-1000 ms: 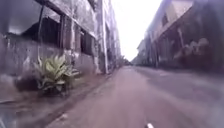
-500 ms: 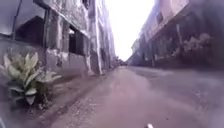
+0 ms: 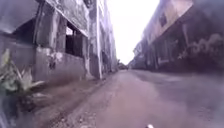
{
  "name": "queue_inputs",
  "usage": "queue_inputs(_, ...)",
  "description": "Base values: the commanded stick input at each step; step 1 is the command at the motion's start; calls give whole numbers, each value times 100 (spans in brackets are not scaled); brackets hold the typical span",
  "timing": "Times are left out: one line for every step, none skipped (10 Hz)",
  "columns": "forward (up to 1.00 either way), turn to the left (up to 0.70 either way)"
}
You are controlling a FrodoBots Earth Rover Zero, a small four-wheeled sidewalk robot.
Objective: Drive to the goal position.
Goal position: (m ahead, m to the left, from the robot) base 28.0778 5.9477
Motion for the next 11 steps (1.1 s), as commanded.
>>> queue_inputs(100,-2)
queue_inputs(100,0)
queue_inputs(100,0)
queue_inputs(100,0)
queue_inputs(100,0)
queue_inputs(100,0)
queue_inputs(100,0)
queue_inputs(100,0)
queue_inputs(100,0)
queue_inputs(100,0)
queue_inputs(100,0)
